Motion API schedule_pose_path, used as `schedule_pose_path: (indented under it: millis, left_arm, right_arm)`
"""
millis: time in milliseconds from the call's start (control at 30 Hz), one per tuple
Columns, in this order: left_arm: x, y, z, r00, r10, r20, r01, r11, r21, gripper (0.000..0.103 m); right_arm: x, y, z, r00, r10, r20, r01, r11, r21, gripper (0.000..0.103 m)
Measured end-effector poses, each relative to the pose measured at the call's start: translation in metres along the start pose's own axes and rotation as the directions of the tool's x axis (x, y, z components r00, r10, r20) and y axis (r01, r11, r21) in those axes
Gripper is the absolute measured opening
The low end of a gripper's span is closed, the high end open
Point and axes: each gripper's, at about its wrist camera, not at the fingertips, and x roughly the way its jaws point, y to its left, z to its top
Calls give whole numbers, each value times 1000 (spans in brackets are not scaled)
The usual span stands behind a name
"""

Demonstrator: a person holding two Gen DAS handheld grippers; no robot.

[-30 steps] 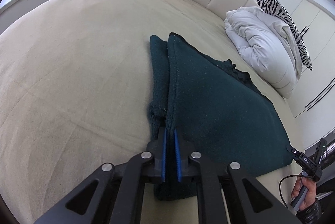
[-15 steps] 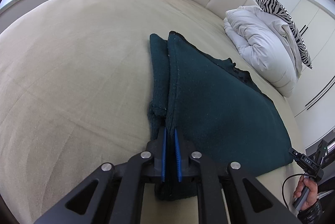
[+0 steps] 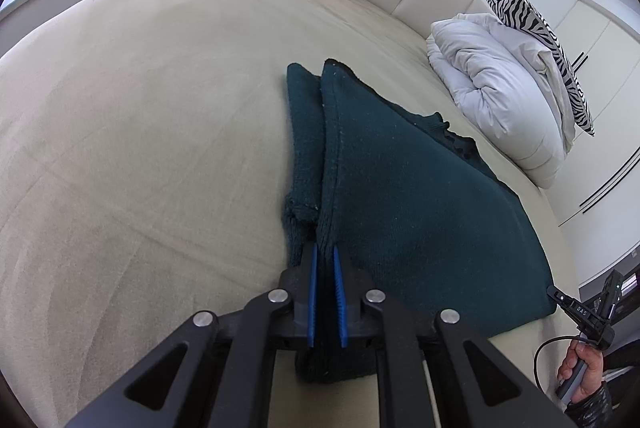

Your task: Fold small clothes

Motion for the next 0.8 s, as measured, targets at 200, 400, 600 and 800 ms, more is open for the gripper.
schedule_pose_path:
  millis: [200,400,600,800]
  left_arm:
    - [1,-8,4,1000,27,-14,-27,999,37,11]
    - [2,-7,5,999,27,-18,-26,998,51,10]
    - [2,-6,7,999,18,-27,-17,999,52,11]
    - [3,-12,8,998,40,-40,-36,994,101,11]
  right_arm:
    - [-8,0,0,1000,-1,3,1,1000,17,8]
    - [-15,-15,-19,1000,15,16,-17,995,97,5]
    - [-18,-21,-30,999,16,40,-22,989,149,4]
    - [-24,-17,-28,999,1,45,-7,991,135,4]
